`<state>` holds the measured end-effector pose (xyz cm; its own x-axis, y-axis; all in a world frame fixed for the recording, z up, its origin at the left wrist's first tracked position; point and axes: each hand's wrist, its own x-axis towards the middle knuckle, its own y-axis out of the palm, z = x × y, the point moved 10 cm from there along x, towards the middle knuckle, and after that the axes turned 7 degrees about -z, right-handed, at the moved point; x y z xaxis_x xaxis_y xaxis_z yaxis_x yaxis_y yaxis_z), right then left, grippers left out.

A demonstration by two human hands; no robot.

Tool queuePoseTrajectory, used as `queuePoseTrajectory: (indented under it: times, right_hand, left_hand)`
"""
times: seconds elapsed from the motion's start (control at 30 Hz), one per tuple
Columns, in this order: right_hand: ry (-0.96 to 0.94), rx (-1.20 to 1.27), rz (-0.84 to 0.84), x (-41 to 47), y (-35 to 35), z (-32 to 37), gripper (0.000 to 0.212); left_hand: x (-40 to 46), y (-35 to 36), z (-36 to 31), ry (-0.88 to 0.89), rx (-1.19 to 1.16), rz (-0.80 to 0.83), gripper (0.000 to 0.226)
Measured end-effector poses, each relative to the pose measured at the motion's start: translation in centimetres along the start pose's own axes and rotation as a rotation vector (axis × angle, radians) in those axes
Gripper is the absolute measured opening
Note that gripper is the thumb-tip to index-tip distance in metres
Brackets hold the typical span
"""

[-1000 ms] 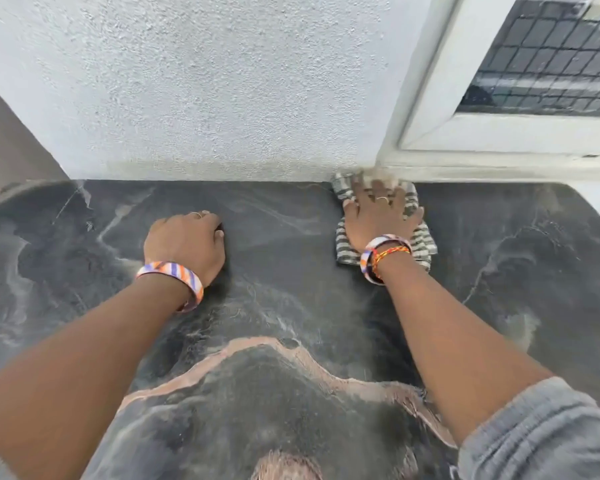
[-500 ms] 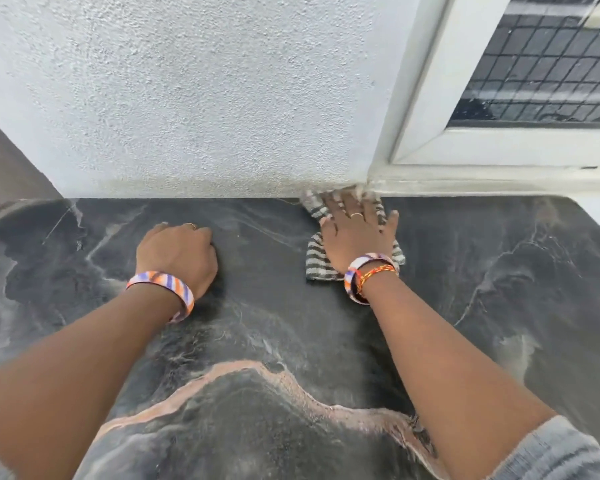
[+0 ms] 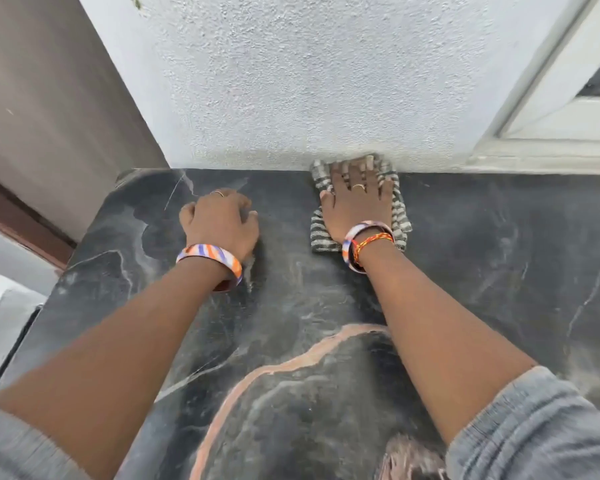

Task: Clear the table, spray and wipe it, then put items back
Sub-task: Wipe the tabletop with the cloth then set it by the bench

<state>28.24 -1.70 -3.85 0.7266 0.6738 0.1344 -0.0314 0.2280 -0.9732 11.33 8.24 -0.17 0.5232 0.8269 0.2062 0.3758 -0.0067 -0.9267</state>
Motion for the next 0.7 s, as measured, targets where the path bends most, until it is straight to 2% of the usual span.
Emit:
queuePoseTrajectory:
  times: [0.17, 0.33, 0.53, 0.7]
  right_hand:
    - [-0.165, 0.041, 0.015, 0.4, 2.4, 12.7, 0.057]
    - [-0.323, 0.064, 0.04, 0.7, 4.1, 24.2, 0.055]
    - [-0.435, 0.061, 0.091, 1.6, 5.5, 30.7, 0.051]
    - [-0.604, 0.098, 0.177, -0.2, 6.2, 33.5, 0.046]
  left_hand:
    - [1.3, -3.3, 9.7, -0.186, 0.094, -0.062, 0.031]
    - [1.0, -5.3, 19.6, -0.377, 0.173, -0.055, 0.035]
    - [0.2, -5.0, 26.0, -0.442, -0.026, -0.02, 0.034]
    - [-0.7, -5.2, 26.4, -0.434, -0.132, -0.015, 0.033]
